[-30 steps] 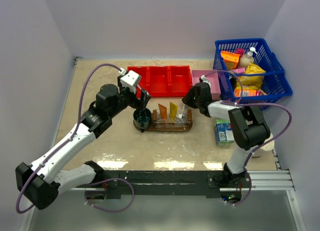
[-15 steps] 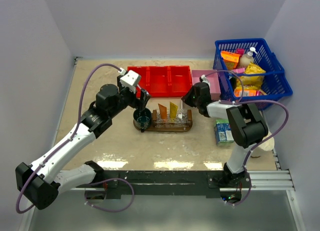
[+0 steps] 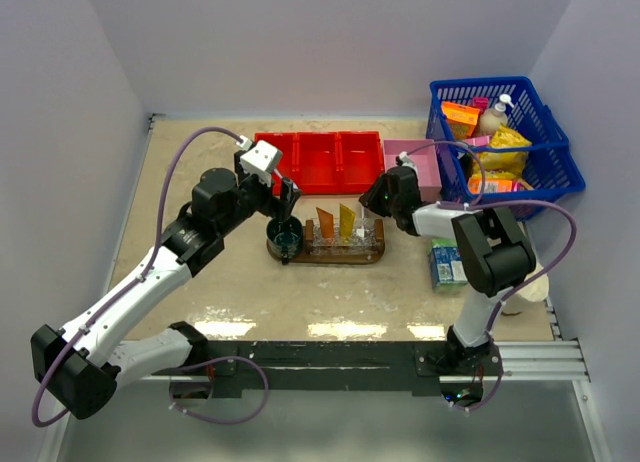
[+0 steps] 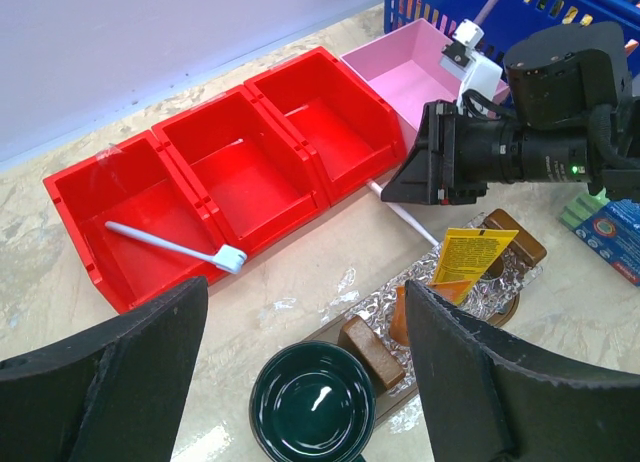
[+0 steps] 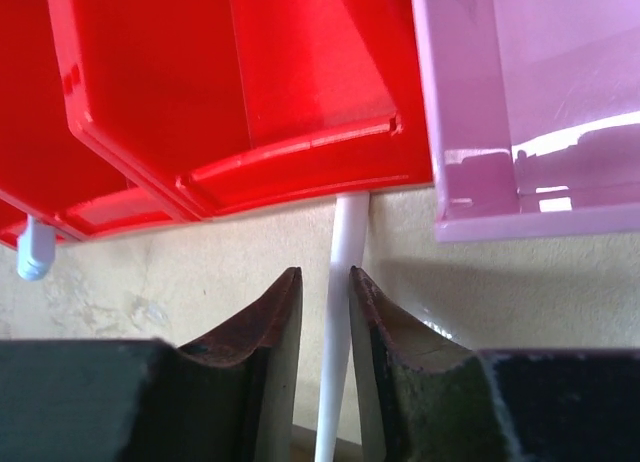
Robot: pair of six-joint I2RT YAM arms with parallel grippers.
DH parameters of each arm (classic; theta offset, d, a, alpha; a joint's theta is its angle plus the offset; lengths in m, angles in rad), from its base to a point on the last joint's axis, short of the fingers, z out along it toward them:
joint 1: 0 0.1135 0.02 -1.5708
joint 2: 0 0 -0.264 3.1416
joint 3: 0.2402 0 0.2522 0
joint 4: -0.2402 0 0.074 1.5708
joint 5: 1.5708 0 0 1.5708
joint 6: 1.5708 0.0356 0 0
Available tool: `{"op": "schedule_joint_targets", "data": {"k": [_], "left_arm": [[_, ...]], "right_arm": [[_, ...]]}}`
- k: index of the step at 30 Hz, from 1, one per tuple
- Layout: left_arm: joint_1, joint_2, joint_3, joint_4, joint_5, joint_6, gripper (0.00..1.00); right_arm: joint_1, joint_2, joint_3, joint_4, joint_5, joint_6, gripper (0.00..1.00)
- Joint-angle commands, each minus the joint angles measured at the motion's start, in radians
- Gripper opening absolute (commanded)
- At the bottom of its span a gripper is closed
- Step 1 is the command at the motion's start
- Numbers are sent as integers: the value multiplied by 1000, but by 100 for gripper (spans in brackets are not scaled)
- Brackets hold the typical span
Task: Prepare toiletry sets of a toothbrush and toothpaste on the tray
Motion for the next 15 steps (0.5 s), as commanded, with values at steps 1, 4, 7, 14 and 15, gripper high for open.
{"op": "schedule_joint_targets", "data": {"k": [1, 4, 7, 14, 15], "left_arm": [[1, -5, -4, 15, -13, 18, 83], [1, -5, -3, 13, -13, 19, 83], [2, -5, -4, 13, -41, 21, 83], [1, -2, -4, 12, -45, 22, 83], [2, -3, -4, 10, -44, 22, 83]], "right_arm": [[27, -17, 26, -51, 13, -54, 32], [38, -2, 69, -100, 51, -77, 33], [53, 14, 106, -151, 77, -108, 33], [73, 50, 169, -232, 123, -181, 33], [73, 57, 175, -245, 122, -186, 32]]}}
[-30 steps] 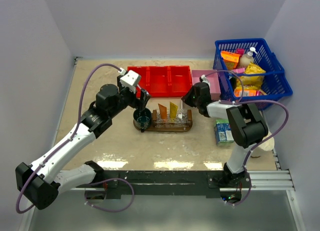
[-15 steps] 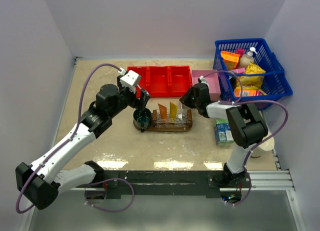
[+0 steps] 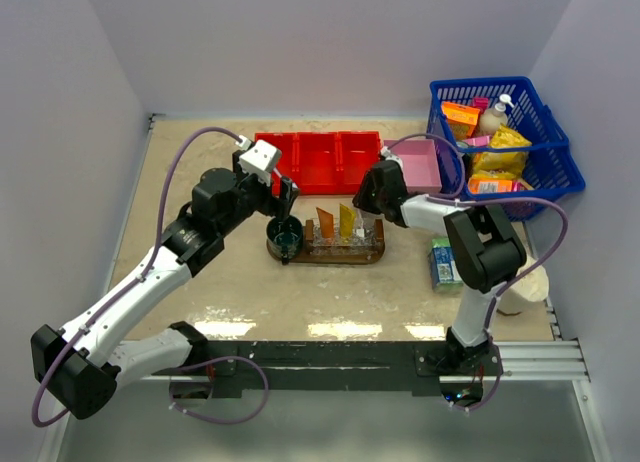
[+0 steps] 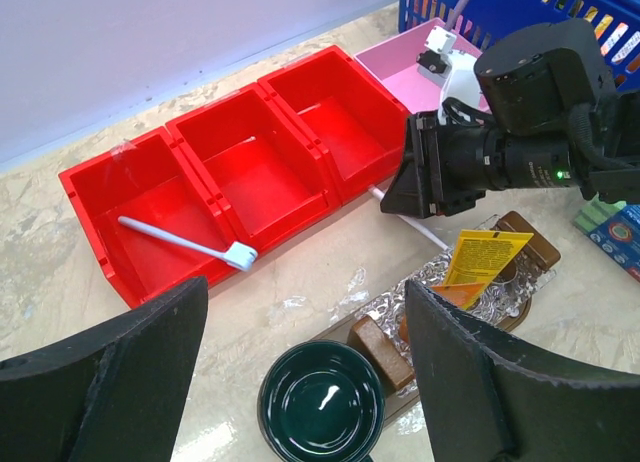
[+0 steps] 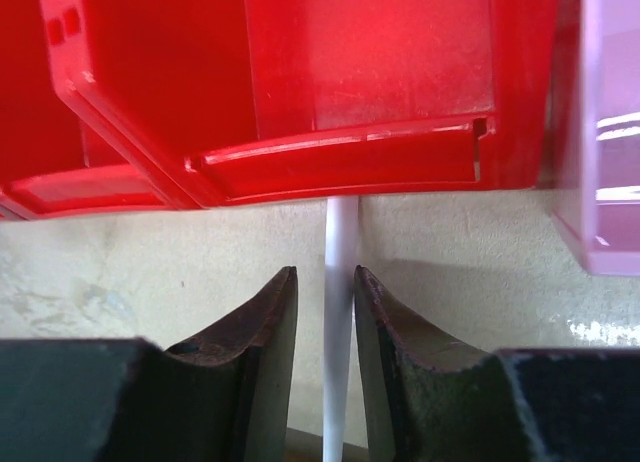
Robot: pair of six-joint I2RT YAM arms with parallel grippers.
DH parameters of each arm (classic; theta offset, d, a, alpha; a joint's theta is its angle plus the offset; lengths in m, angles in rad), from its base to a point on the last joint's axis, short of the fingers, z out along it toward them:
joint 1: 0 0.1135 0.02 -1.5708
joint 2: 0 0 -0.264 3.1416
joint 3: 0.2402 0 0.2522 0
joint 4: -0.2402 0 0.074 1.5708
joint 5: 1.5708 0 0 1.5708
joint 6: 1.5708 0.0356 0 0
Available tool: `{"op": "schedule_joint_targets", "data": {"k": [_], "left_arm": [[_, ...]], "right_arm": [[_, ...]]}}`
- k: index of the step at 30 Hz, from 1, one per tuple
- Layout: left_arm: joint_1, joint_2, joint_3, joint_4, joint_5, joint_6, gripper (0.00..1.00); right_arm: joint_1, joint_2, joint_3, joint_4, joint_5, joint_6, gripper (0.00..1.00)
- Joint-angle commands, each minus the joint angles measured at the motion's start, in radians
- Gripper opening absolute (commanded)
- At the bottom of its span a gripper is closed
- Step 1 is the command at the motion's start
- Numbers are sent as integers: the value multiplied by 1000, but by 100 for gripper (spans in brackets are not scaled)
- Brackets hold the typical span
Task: Prepare toiletry sets of a toothbrush and toothpaste on the tray
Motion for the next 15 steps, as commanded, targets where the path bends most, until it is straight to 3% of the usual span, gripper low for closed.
{"op": "schedule_joint_targets", "data": {"k": [1, 5, 10, 15], "left_arm": [[1, -2, -3, 13, -16, 19, 83], [2, 0, -4, 12, -21, 20, 83], [1, 3, -4, 12, -24, 23, 83], [1, 11, -4, 9, -31, 25, 83]], "right_arm": [[9, 25, 57, -75, 43, -65, 32], [11, 29, 63, -85, 50, -87, 32], [12, 38, 70, -76, 19, -116, 19], [14, 15, 67, -59, -9, -139, 13]]}}
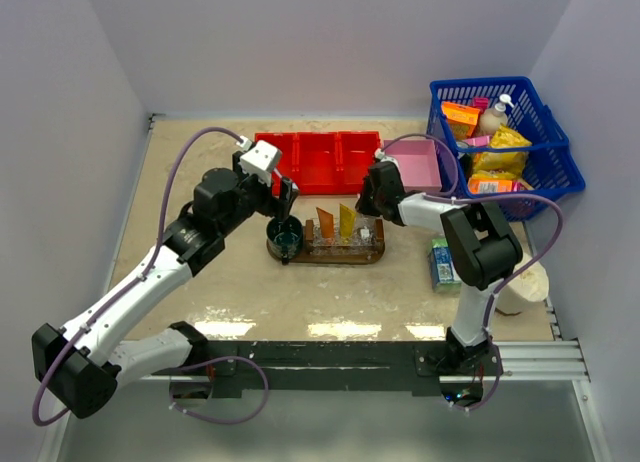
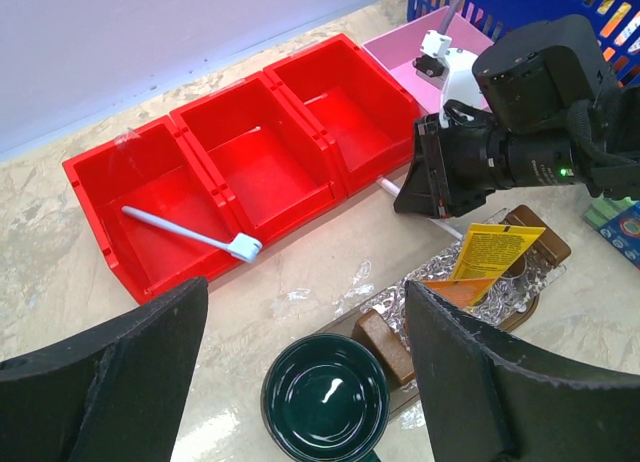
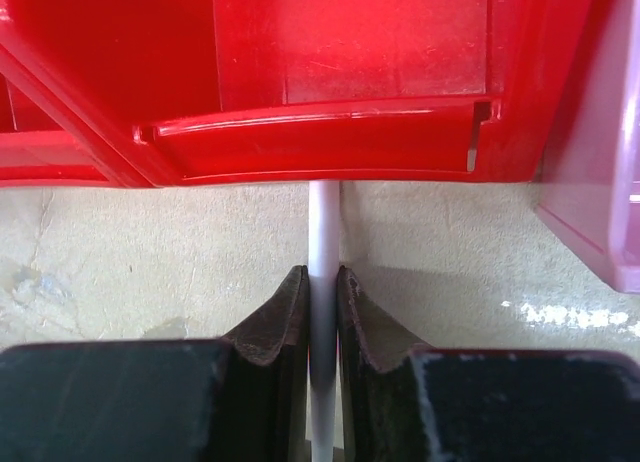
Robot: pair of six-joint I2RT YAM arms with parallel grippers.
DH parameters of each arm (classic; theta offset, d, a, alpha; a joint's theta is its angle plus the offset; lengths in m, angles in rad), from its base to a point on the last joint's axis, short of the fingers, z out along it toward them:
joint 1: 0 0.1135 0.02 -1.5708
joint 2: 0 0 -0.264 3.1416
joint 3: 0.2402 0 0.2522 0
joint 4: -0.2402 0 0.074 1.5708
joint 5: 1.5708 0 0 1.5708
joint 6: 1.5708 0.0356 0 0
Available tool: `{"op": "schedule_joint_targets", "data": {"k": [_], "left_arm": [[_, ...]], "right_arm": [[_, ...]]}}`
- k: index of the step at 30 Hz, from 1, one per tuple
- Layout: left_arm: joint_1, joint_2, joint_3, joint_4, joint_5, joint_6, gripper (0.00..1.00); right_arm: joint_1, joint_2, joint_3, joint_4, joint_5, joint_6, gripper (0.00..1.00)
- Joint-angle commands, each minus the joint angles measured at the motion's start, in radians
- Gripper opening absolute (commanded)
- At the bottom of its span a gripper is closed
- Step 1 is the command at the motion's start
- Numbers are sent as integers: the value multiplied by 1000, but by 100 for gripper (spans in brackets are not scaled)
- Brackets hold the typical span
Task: Prepare toiletry sets of a toothbrush and toothpaste on the tray
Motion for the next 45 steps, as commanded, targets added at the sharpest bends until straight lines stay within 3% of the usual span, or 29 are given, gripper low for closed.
{"op": "schedule_joint_targets", "data": {"k": [1, 31, 45], "left_arm": [[2, 6, -3, 23, -18, 26, 83], [1, 32, -4, 20, -38, 32, 83], [1, 36, -10, 27, -43, 32, 83]], "right_arm": [[3, -26, 32, 16, -21, -41, 13], [3, -146, -37, 168, -145, -62, 5], [5, -213, -124, 356, -153, -90, 3]]}}
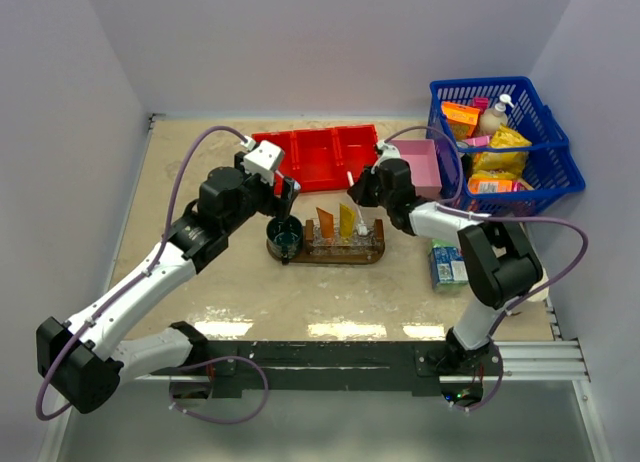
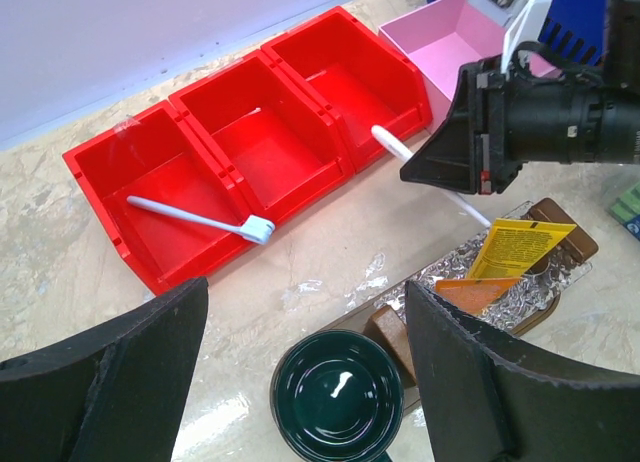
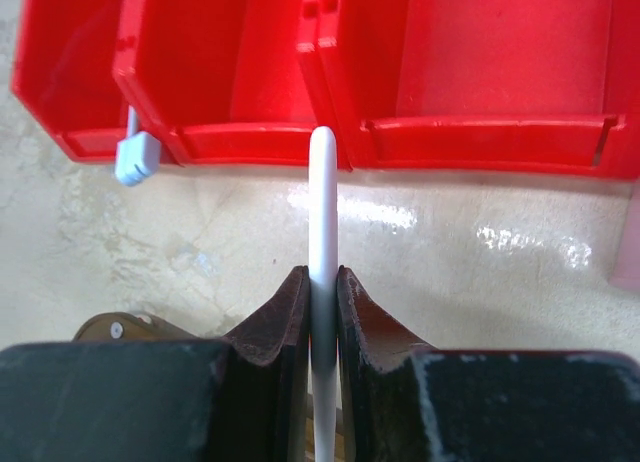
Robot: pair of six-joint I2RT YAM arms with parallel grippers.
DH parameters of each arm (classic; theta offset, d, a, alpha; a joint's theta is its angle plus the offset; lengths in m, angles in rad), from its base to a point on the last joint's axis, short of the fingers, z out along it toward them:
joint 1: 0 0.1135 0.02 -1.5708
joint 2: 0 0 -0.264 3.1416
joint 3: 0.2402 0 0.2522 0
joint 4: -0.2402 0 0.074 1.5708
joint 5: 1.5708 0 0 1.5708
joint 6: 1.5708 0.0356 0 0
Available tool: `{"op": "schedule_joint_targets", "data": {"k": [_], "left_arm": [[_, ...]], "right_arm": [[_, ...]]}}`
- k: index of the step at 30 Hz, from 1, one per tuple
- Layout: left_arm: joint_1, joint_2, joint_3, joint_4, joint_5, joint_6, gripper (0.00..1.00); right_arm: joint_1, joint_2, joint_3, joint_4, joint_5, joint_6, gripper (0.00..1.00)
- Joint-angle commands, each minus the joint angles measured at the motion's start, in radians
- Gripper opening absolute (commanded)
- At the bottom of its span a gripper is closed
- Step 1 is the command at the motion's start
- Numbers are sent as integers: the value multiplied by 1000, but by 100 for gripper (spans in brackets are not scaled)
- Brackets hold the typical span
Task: Prepare toiletry sets of a toothbrush and toothpaste on the tray
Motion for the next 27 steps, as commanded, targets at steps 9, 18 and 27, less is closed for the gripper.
{"op": "schedule_joint_targets", "data": {"k": [9, 18, 27], "left_arm": [[1, 11, -13, 33, -9, 22, 83], [0, 17, -15, 33, -14, 22, 83], [-1, 21, -19, 38, -10, 20, 83]], "right_arm": [[5, -102, -66, 245, 11, -64, 3], [5, -79, -21, 262, 31, -133, 2], [3, -68, -58, 328, 65, -170, 0]]}}
